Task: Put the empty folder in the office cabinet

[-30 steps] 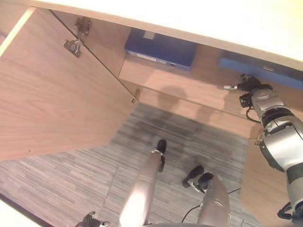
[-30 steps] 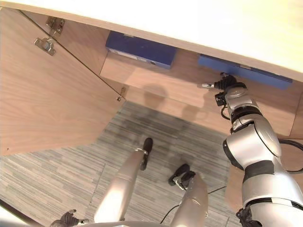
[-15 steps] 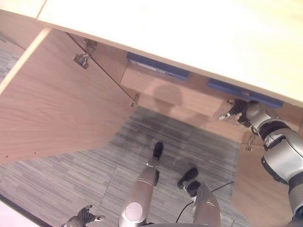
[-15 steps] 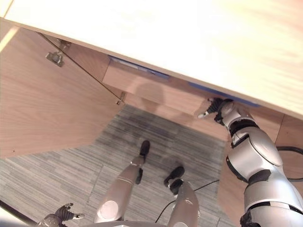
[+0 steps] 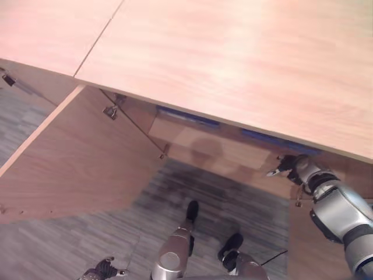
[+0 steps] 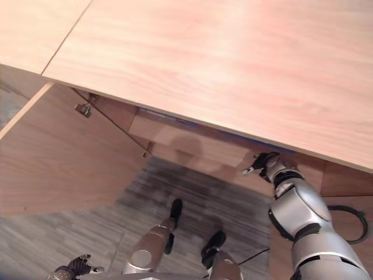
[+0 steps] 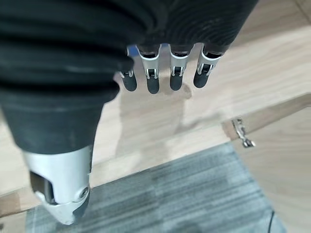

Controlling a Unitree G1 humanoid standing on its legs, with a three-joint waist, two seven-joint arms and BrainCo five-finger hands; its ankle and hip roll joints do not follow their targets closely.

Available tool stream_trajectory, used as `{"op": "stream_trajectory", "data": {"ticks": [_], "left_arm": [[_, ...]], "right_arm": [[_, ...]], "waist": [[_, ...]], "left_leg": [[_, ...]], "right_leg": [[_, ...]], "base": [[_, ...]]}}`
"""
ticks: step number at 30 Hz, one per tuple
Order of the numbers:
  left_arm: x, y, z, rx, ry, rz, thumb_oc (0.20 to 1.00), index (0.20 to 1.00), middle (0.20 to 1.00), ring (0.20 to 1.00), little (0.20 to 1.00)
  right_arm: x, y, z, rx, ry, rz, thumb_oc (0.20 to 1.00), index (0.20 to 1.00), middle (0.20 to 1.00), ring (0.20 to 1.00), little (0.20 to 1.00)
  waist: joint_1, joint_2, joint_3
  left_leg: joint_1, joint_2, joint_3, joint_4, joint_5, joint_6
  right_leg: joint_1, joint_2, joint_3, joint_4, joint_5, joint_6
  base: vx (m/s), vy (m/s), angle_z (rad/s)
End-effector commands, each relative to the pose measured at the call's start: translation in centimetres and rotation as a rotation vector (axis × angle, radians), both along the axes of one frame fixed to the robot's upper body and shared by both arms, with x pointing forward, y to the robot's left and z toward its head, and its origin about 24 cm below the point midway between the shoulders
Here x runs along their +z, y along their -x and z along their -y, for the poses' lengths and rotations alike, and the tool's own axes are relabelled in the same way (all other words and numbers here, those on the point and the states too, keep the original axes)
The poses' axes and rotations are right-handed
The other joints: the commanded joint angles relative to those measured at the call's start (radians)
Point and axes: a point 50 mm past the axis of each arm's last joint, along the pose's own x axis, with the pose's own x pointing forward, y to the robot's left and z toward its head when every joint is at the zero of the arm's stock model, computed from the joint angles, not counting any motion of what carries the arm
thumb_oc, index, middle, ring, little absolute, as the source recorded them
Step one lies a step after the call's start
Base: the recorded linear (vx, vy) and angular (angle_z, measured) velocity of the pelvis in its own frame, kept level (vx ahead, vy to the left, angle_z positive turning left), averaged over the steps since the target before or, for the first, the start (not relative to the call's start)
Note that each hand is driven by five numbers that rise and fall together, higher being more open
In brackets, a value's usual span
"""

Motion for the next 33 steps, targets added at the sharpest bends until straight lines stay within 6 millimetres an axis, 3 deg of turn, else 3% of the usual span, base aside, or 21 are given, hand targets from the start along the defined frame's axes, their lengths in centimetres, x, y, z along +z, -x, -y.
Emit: {"op": "stream_trajectory", "data": {"ticks": [1,2,3,4,5,6,9,10,14,17,18,19,23,29,33], "left_arm": [[-0.5,1.9,-0.1,-0.028,-0.028,-0.113,1.000,1.000,1.000,1.000,1.000],[-0.6,1.8,0.0,-0.029,-0.028,-0.112,1.000,1.000,1.000,1.000,1.000],[-0.6,1.6,0.2,-0.036,-0.020,-0.108,1.000,1.000,1.000,1.000,1.000],[-0.6,1.6,0.2,-0.036,-0.021,-0.108,1.000,1.000,1.000,1.000,1.000],[-0.7,1.4,0.6,-0.036,-0.013,-0.106,1.000,1.000,1.000,1.000,1.000],[-0.8,1.5,0.8,-0.034,-0.012,-0.109,1.000,1.000,1.000,1.000,1.000],[-1.0,2.2,0.9,-0.025,-0.012,-0.128,1.000,1.000,1.000,1.000,1.000],[-1.3,3.0,1.3,-0.028,-0.007,-0.153,1.000,1.000,1.000,1.000,1.000],[-1.7,4.0,2.2,-0.042,0.000,-0.181,1.000,1.000,1.000,1.000,1.000],[-2.2,4.4,3.4,-0.038,0.012,-0.187,1.000,1.000,1.000,1.000,1.000],[-2.3,3.7,3.9,-0.043,0.005,-0.163,1.000,1.000,1.000,1.000,1.000],[-2.3,3.7,3.9,-0.044,0.005,-0.163,1.000,1.000,1.000,1.000,1.000],[-2.2,0.7,5.1,-0.081,0.002,-0.087,1.000,1.000,1.000,1.000,1.000],[-2.2,0.6,5.1,-0.057,-0.010,-0.103,1.000,1.000,1.000,1.000,1.000],[-2.3,1.8,4.5,-0.043,-0.029,-0.152,1.000,1.000,1.000,1.000,1.000]], "right_arm": [[-3.5,1.9,-1.7,0.043,-0.002,-0.083,1.000,1.000,1.000,1.000,1.000],[-4.3,2.4,-2.1,0.041,-0.016,-0.095,1.000,1.000,1.000,1.000,1.000],[-5.9,3.6,-2.9,0.038,-0.039,-0.123,1.000,1.000,1.000,1.000,1.000],[-5.9,3.6,-2.9,0.039,-0.040,-0.123,1.000,1.000,1.000,1.000,1.000],[-7.5,5.0,-3.7,0.028,-0.069,-0.146,1.000,1.000,1.000,1.000,1.000],[-8.2,5.5,-4.0,0.018,-0.088,-0.152,1.000,1.000,1.000,1.000,1.000],[-9.6,7.1,-4.4,-0.034,-0.141,-0.156,1.000,1.000,1.000,1.000,1.000],[-10.8,8.6,-4.1,-0.113,-0.187,-0.159,1.000,1.000,1.000,1.000,1.000],[-11.7,10.3,-3.4,-0.237,-0.254,-0.122,1.000,1.000,1.000,1.000,1.000],[-13.5,13.7,-2.5,-0.385,-0.300,-0.120,1.000,1.000,1.000,1.000,1.000],[-14.3,15.6,-2.0,-0.464,-0.297,-0.124,1.000,1.000,1.000,1.000,1.000],[-14.3,15.7,-2.0,-0.465,-0.297,-0.123,1.000,1.000,1.000,1.000,1.000],[-15.7,19.1,-2.1,-0.645,-0.377,-0.125,1.000,1.000,1.000,1.000,1.000],[-16.4,21.0,-2.3,-0.878,-0.484,-0.039,1.000,1.000,1.000,1.000,1.000],[-16.8,22.5,-2.3,-0.958,-0.497,-0.028,1.000,1.000,1.000,1.000,1.000]], "waist": [[0.020,-0.054,-0.002],[0.020,-0.060,-0.004],[0.018,-0.072,-0.001],[0.018,-0.073,-0.001],[0.010,-0.089,0.003],[0.006,-0.093,0.003],[-0.005,-0.092,-0.014],[-0.026,-0.086,-0.041],[-0.057,-0.074,-0.071],[-0.107,-0.059,-0.115],[-0.136,-0.052,-0.129],[-0.136,-0.053,-0.129],[-0.193,-0.041,-0.129],[-0.252,-0.043,-0.113],[-0.284,-0.050,-0.104]], "left_leg": [[0.054,0.049,0.039,-0.012,-0.050,-0.058],[0.049,0.053,0.037,0.010,-0.055,-0.060],[0.038,0.055,0.032,0.087,-0.094,-0.058],[0.035,0.056,0.031,0.094,-0.099,-0.058],[0.043,0.042,0.039,0.226,-0.201,-0.043],[0.045,0.043,0.049,0.304,-0.233,-0.033],[0.072,0.054,0.065,0.435,-0.288,-0.016],[0.127,0.062,0.083,0.465,-0.307,-0.010],[0.195,0.068,0.098,0.450,-0.322,-0.013],[0.304,0.049,0.122,0.282,-0.402,-0.007],[0.325,0.025,0.116,0.201,-0.399,-0.008],[0.327,0.024,0.116,0.195,-0.396,-0.007],[0.368,-0.032,0.103,0.058,-0.356,0.006],[0.382,-0.104,0.118,-0.027,-0.319,0.034],[0.390,-0.128,0.147,-0.063,-0.303,0.044]], "right_leg": [[0.065,0.035,0.003,-0.182,0.085,0.031],[0.075,0.041,0.001,-0.195,0.088,0.031],[0.087,0.047,-0.001,-0.210,0.099,0.029],[0.088,0.048,-0.002,-0.211,0.099,0.029],[0.098,0.044,-0.001,-0.223,0.110,0.026],[0.102,0.045,0.000,-0.229,0.115,0.026],[0.110,0.056,0.005,-0.231,0.121,0.025],[0.119,0.060,0.002,-0.229,0.122,0.027],[0.134,0.068,0.003,-0.231,0.122,0.031],[0.132,0.062,0.009,-0.225,0.140,0.050],[0.114,0.046,0.009,-0.217,0.165,0.060],[0.114,0.045,0.008,-0.217,0.166,0.061],[0.060,-0.010,0.005,-0.199,0.239,0.091],[0.001,-0.040,0.047,-0.207,0.302,0.128],[-0.031,-0.053,0.067,-0.197,0.316,0.143]], "base": [[0.03,-0.156,-0.09],[-0.08,-0.145,-0.04],[-0.08,-0.100,-0.05],[-0.16,-0.111,-0.02],[-0.14,-0.046,-0.02],[-0.16,-0.038,0.03],[-0.05,0.040,0.06],[0.01,0.099,-0.13],[0.01,0.089,0.24],[0.00,0.207,0.14],[-0.07,0.221,0.13],[-0.11,0.218,0.19],[-0.17,0.242,0.13],[-0.15,0.205,-0.04],[-0.09,0.129,-0.25]]}}
